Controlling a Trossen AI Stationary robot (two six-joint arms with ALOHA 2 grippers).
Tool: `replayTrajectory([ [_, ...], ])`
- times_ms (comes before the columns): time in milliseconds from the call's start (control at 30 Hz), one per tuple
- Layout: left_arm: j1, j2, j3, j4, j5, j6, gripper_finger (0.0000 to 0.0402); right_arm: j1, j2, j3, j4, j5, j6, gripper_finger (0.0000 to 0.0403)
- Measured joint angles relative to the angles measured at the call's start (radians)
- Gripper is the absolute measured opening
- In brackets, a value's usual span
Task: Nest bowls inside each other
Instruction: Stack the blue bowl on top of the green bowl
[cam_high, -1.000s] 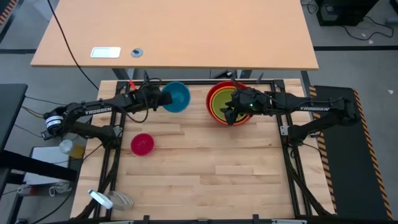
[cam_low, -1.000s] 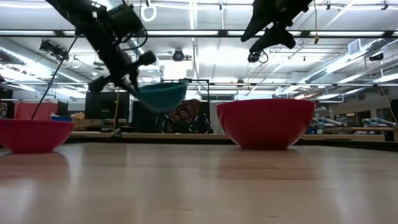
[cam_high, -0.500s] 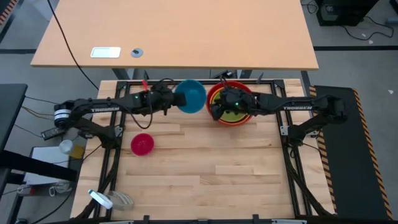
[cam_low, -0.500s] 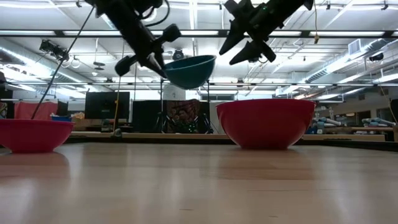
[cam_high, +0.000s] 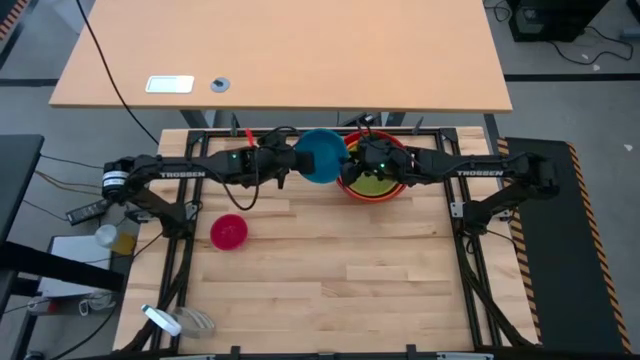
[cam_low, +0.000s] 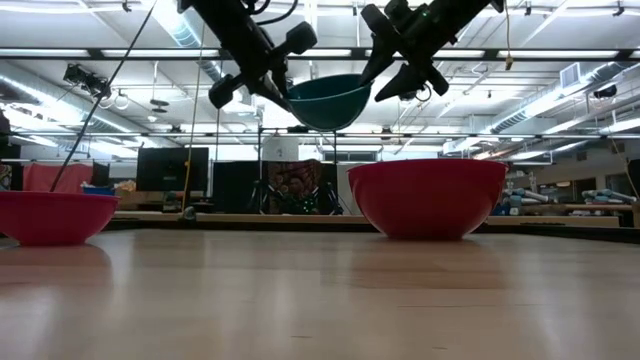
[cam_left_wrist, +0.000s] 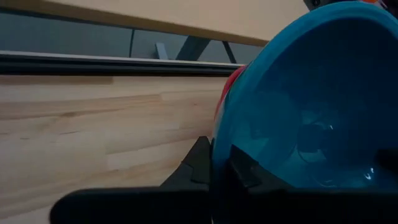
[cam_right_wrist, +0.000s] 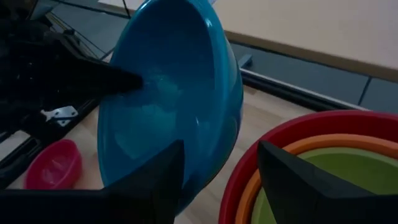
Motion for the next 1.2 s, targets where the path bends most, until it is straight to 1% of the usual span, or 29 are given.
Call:
replayTrajectory([
  [100,-0.005,0.001,0.000,-0.001,-0.013,-0.014,0.0011,-0.008,0.004,0.001,0.003,0.004,-0.019,0.0208],
  [167,-0.005,0.001,0.000,-0.001,-0.003,-0.032,0.0012,-0.010,0.005,0.001,0.003,0.013,-0.027,0.0206],
  [267,-0.008,0.010,0.000,0.023,0.004,-0.044,0.0012,-0.009,0.006,0.001,0.002,0.043,-0.030,0.0194],
  [367,-0.011,0.017,0.000,0.053,0.003,-0.049,0.0013,-0.009,0.007,0.001,0.005,0.060,-0.038,0.0169],
  [567,-0.012,0.041,0.000,0.095,0.028,-0.066,0.0014,-0.011,0.007,0.002,-0.006,0.078,-0.050,0.0100],
  [667,-0.011,0.054,0.000,0.106,0.045,-0.085,0.0024,-0.012,0.008,0.001,-0.013,0.093,-0.049,0.0071],
  [767,-0.014,0.066,0.000,0.117,0.076,-0.109,0.0056,-0.014,0.008,-0.001,-0.035,0.098,-0.057,0.0054],
  [867,-0.017,0.076,0.000,0.158,0.086,-0.102,0.0107,-0.013,0.008,-0.002,-0.076,0.111,-0.058,0.0046],
  [1000,-0.010,0.093,0.003,0.211,0.105,-0.080,0.0168,-0.009,0.010,-0.002,-0.125,0.094,-0.049,0.0035],
  [1100,-0.004,0.101,0.003,0.253,0.121,-0.047,0.0199,-0.014,0.010,-0.002,-0.128,0.087,-0.049,0.0028],
  [1200,-0.004,0.104,0.002,0.258,0.126,-0.019,0.0219,-0.015,0.009,-0.002,-0.152,0.092,-0.047,0.0027],
])
